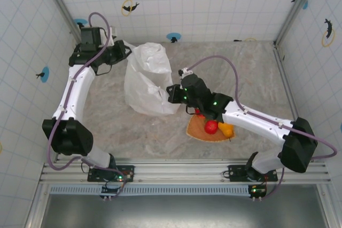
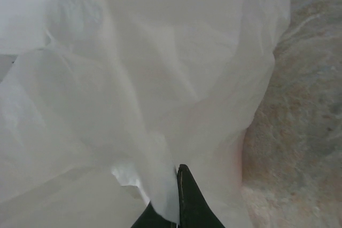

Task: Place the fruits into the plastic bag

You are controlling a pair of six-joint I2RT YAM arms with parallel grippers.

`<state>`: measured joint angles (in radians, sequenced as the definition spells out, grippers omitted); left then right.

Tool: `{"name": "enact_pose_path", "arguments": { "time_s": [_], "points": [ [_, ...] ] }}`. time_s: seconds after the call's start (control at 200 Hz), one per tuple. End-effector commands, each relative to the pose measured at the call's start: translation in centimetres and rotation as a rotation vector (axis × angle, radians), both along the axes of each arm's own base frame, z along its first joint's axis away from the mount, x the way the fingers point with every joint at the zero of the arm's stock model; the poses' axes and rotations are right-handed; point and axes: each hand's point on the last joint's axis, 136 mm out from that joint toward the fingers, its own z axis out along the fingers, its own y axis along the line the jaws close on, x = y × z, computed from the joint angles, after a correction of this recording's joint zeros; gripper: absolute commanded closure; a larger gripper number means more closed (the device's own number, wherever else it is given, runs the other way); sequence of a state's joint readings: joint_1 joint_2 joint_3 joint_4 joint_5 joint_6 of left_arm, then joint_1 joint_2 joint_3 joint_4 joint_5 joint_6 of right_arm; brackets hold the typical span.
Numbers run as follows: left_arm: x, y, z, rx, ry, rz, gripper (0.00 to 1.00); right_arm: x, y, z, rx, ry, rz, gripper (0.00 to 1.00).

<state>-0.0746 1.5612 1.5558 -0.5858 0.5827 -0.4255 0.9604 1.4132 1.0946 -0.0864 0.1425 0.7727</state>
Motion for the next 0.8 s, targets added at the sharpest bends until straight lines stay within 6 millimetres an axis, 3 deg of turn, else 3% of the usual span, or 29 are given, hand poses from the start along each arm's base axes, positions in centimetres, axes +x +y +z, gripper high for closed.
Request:
{"name": "enact_pose_path", "arguments": {
  "time_s": [0.0, 0.13, 0.21, 0.3, 0.48, 0.591, 0.686, 0.796],
  "points": [
    [-1.2, -0.1, -3.4, -0.007, 0.068, -0.028, 1.0, 0.3, -2.7, -2.2, -0.094, -0.003, -0.051, 1.0],
    [-2.2, -1.0, -5.4, -0.055, 0.095, -0.073, 1.0, 0.0, -5.0, -5.5, -0.222, 0.03, -0.059, 1.0],
    [-2.6, -1.5, -6.0, -0.087, 0.107, -0.098, 1.0, -0.5, -5.7, -6.1, -0.258, 0.035, -0.032, 1.0],
    [-2.8, -2.1, -6.1, -0.113, 0.106, -0.121, 1.0, -1.6, -5.0, -5.4, -0.221, 0.016, 0.044, 1.0],
    [-2.4, -3.1, -4.3, -0.162, 0.068, -0.154, 1.0, -4.6, -2.2, -2.9, -0.062, -0.032, 0.237, 1.0],
    [-1.9, -3.1, -3.6, -0.135, 0.055, -0.154, 1.0, -5.7, -1.3, -2.6, -0.029, -0.036, 0.306, 1.0],
    [-1.9, -2.9, -4.2, -0.107, 0.062, -0.157, 1.0, -4.6, -3.2, -4.4, -0.131, -0.017, 0.221, 1.0],
    [-2.6, -3.2, -5.1, -0.107, 0.07, -0.191, 1.0, -2.4, -7.7, -7.4, -0.339, 0.047, 0.037, 0.93]
  ]
}}
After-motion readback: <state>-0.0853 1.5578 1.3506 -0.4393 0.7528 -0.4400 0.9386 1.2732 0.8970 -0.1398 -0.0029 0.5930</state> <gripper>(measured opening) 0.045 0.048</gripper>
